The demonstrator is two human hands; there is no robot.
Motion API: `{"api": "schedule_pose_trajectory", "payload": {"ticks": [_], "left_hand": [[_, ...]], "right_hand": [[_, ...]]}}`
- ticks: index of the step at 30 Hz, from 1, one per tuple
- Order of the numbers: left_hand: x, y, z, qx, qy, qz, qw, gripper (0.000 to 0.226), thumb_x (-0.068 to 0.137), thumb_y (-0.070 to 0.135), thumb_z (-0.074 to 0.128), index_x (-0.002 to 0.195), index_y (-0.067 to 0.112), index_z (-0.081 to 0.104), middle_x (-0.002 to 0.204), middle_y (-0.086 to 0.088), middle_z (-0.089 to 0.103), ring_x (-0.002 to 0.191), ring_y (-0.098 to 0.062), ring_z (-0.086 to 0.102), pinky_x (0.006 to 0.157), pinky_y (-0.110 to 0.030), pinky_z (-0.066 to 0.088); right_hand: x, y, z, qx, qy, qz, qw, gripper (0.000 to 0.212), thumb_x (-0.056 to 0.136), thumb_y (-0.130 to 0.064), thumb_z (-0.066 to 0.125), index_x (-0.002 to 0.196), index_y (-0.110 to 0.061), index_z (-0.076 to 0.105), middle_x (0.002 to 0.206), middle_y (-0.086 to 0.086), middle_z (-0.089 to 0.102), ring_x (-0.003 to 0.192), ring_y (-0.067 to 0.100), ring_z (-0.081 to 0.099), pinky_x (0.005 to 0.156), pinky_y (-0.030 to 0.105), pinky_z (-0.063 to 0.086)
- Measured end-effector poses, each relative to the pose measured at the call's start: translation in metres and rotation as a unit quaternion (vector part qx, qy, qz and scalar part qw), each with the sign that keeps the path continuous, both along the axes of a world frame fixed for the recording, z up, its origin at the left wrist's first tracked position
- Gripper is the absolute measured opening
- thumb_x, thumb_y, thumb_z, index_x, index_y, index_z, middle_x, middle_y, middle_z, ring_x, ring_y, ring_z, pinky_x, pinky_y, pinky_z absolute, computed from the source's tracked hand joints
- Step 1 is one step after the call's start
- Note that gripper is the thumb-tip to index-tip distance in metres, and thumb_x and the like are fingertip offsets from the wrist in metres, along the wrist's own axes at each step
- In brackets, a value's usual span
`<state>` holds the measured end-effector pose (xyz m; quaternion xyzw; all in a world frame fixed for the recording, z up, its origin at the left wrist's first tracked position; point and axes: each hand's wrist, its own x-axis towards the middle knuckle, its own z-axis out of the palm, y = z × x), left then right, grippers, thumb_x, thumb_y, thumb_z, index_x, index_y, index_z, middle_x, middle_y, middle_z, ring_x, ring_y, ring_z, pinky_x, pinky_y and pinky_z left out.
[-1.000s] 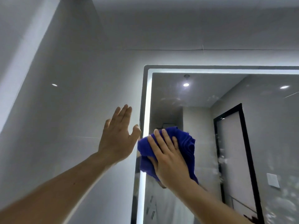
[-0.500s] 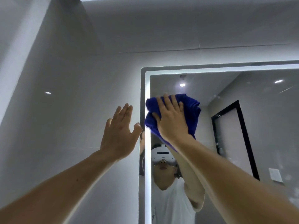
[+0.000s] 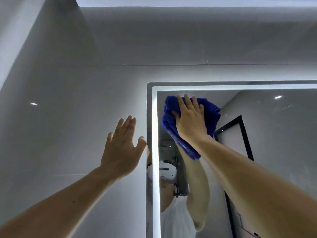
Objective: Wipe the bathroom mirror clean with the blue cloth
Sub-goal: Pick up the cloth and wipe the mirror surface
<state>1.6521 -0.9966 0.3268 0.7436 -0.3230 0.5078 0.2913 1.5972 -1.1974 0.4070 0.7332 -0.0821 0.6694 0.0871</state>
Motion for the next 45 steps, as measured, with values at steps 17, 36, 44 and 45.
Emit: {"api": "schedule_pose_trajectory", "payload": {"ticks": [17, 36, 44, 45], "left_hand": [[0.005, 0.012, 0.04, -0.014, -0.027, -0.013, 0.999, 0.077, 0.085, 0.057, 0.008, 0.156, 0.028, 0.0, 0.163, 0.012, -0.006, 0.15, -0.007, -0.009, 0.122, -0.04, 0.0], [0.01, 0.025, 0.055, -0.033, -0.04, -0.019, 0.998, 0.074, 0.088, 0.055, 0.009, 0.156, 0.026, 0.0, 0.164, 0.01, -0.004, 0.15, -0.008, -0.008, 0.122, -0.038, 0.0], [0.018, 0.036, 0.053, -0.026, -0.033, -0.004, 0.999, 0.071, 0.093, 0.056, 0.011, 0.156, 0.025, -0.001, 0.164, 0.009, -0.005, 0.15, -0.008, -0.009, 0.123, -0.041, 0.001], [0.018, 0.037, 0.054, -0.029, -0.034, -0.006, 0.999, 0.076, 0.087, 0.057, 0.009, 0.156, 0.024, 0.001, 0.164, 0.009, -0.004, 0.15, -0.009, -0.008, 0.123, -0.042, 0.003]], "right_hand": [[-0.011, -0.002, 0.023, -0.117, 0.027, 0.023, 0.993, 0.052, 0.103, -0.026, 0.043, 0.151, -0.015, 0.029, 0.158, 0.008, 0.027, 0.147, 0.027, 0.018, 0.119, 0.035, 0.005], [0.003, 0.013, 0.007, -0.273, 0.129, 0.058, 0.951, 0.045, 0.097, -0.025, 0.045, 0.142, -0.021, 0.044, 0.147, 0.005, 0.046, 0.135, 0.02, 0.037, 0.114, 0.02, 0.013], [0.027, 0.048, 0.108, -0.079, 0.038, -0.005, 0.996, 0.054, 0.104, -0.031, 0.039, 0.153, -0.019, 0.021, 0.159, 0.006, 0.024, 0.146, 0.029, 0.018, 0.115, 0.043, 0.017], [0.031, 0.052, 0.106, -0.093, 0.042, -0.005, 0.995, 0.054, 0.104, -0.033, 0.038, 0.153, -0.02, 0.021, 0.159, 0.006, 0.024, 0.146, 0.029, 0.018, 0.114, 0.042, 0.017]]}}
